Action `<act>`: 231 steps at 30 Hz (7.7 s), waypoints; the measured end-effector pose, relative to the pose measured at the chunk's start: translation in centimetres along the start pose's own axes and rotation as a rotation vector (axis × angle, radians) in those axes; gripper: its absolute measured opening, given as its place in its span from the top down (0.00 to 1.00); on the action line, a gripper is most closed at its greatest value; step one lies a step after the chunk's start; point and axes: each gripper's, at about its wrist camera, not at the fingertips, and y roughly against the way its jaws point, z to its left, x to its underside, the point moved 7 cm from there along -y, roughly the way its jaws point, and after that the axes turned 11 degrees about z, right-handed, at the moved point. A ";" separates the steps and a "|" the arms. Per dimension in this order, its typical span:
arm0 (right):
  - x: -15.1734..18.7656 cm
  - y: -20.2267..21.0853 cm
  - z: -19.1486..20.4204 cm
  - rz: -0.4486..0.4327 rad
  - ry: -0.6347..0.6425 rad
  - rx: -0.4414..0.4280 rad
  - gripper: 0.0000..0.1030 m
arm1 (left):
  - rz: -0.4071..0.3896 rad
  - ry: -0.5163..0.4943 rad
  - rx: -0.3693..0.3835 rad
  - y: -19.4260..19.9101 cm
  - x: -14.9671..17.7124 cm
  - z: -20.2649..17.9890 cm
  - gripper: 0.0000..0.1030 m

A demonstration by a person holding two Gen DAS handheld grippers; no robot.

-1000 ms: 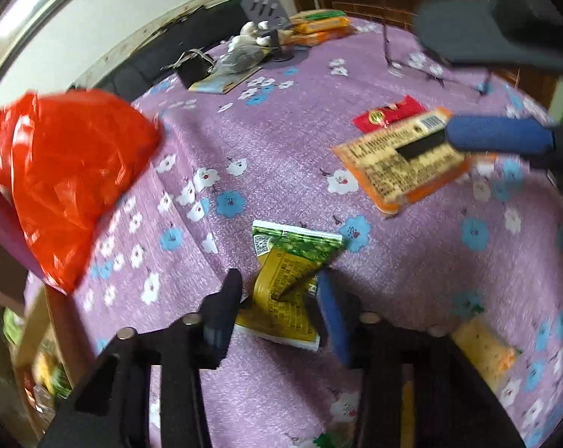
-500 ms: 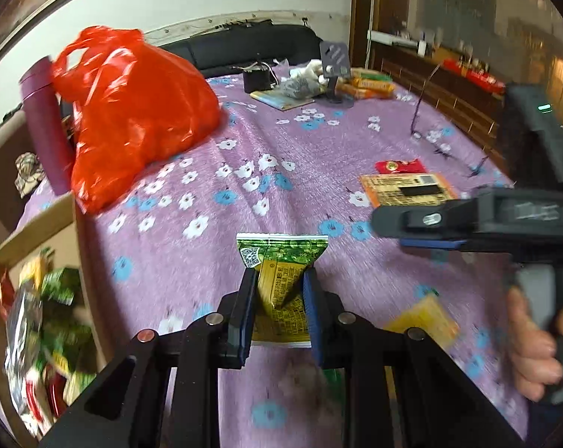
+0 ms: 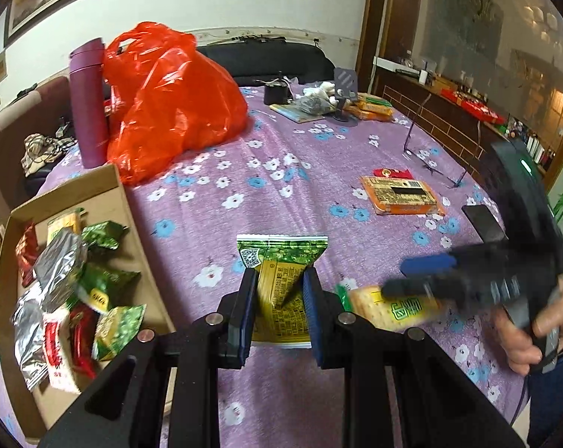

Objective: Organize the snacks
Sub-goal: 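Grasp the WEIDAN cracker pack with the right gripper and lift it, then hold the yellow-green packet with the left gripper while the right carries the cracker pack, then lower the yellow-green packet into the tray with the left gripper while the right drops the cracker pack, then move both grippers back over the table toward the remaining snacks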

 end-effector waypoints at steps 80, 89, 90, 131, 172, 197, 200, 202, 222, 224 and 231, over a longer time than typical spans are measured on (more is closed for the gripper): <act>-5.9 -0.1 7.5 -0.306 0.132 -0.006 0.51 | -0.097 0.203 -0.094 4.9 0.9 7.2 0.78; -6.3 -1.2 11.4 -0.215 0.126 -0.129 0.51 | -0.135 0.353 -0.153 7.0 1.6 14.9 0.78; -6.6 -1.5 12.1 -0.200 0.127 -0.142 0.51 | -0.135 0.366 -0.155 7.1 1.8 15.7 0.78; -19.4 -16.0 22.5 -0.038 0.131 -0.034 0.49 | -0.008 0.532 -0.232 2.5 2.3 24.1 0.77; -9.3 -7.1 18.0 -0.118 0.162 -0.101 0.40 | -0.192 0.298 -0.522 6.2 4.3 15.1 0.45; -8.3 -3.5 7.4 -0.206 -0.034 -0.156 0.39 | -0.182 0.076 -0.509 2.5 2.8 3.3 0.26; -8.4 -3.2 6.4 -0.214 -0.073 -0.158 0.39 | -0.173 0.057 -0.507 2.2 2.8 2.6 0.25; -8.6 -2.4 5.1 -0.233 -0.111 -0.146 0.39 | -0.179 0.059 -0.503 2.3 2.9 2.5 0.24; -9.3 6.3 -15.0 -0.331 -0.455 0.286 0.36 | -0.173 0.069 -0.452 2.3 3.0 2.9 0.23; -8.9 6.3 -14.8 -0.321 -0.472 0.293 0.36 | -0.174 0.067 -0.453 2.3 3.0 2.9 0.23; -5.9 3.1 -6.4 -0.168 -0.377 -0.043 0.32 | -0.174 0.066 -0.447 2.2 3.0 2.7 0.23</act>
